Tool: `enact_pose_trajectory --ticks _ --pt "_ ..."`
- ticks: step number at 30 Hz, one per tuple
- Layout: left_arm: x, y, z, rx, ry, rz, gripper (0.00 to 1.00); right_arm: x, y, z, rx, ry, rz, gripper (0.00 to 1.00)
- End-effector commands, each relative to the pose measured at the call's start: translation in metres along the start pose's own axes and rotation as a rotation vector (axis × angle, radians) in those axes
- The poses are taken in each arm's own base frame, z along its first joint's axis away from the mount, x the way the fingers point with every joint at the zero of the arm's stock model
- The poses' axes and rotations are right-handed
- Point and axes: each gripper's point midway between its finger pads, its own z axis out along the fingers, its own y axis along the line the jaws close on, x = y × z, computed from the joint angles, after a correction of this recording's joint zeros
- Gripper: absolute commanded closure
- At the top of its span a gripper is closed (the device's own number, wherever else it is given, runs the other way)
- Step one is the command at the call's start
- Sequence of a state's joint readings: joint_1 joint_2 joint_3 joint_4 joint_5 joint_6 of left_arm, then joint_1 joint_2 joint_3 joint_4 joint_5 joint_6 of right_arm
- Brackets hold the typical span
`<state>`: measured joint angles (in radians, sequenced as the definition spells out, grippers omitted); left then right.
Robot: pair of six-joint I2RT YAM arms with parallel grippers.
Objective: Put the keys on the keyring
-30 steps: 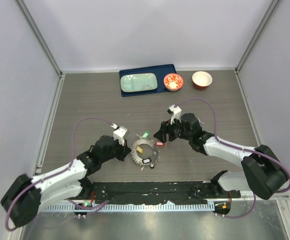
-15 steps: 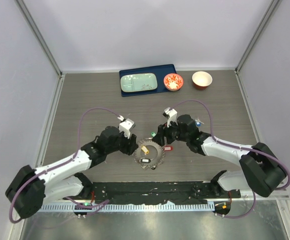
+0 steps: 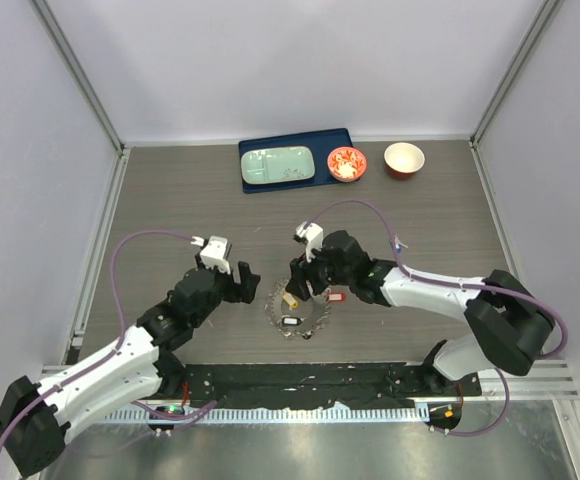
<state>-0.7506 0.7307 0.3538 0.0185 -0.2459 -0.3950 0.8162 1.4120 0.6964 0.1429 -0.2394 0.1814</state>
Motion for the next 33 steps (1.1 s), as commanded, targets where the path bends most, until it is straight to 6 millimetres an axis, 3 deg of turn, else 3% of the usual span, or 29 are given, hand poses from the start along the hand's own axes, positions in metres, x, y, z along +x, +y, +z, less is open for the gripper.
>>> enact_pose_trajectory --ticks 1,7,9,16,20,25,30,33 --pt "0.010 0.014 0.003 -0.061 -0.046 -0.064 0.20 -0.011 0.016 0.014 -0.061 0.002 -0.072 0.39" --pt "0.022 0.025 0.002 -0.093 -0.060 -0.065 0.20 -0.003 0.040 0.029 -0.184 0.048 -0.140 0.43" --pt "0.022 0.026 0.001 -0.089 -0.064 -0.058 0.22 -0.004 0.034 0.031 -0.154 0.053 -0.143 0.44" --pt "0.043 -0.002 0.003 0.066 0.032 -0.054 0.25 -0.007 0.012 0.030 -0.023 0.053 -0.139 0.46" --pt "0.063 -0.017 0.008 0.132 0.128 -0.090 0.28 -0.009 -0.005 0.021 0.085 0.030 -0.113 0.46" --pt "0.069 -0.021 0.016 0.128 0.179 -0.101 0.30 -0.006 -0.030 0.007 0.200 0.016 -0.058 0.46" --pt "0.075 -0.031 0.021 0.153 0.237 -0.118 0.32 -0.004 -0.035 -0.006 0.216 0.002 -0.031 0.46" --pt "0.078 -0.035 0.023 0.162 0.259 -0.118 0.33 0.008 -0.035 -0.010 0.212 0.027 -0.011 0.47"
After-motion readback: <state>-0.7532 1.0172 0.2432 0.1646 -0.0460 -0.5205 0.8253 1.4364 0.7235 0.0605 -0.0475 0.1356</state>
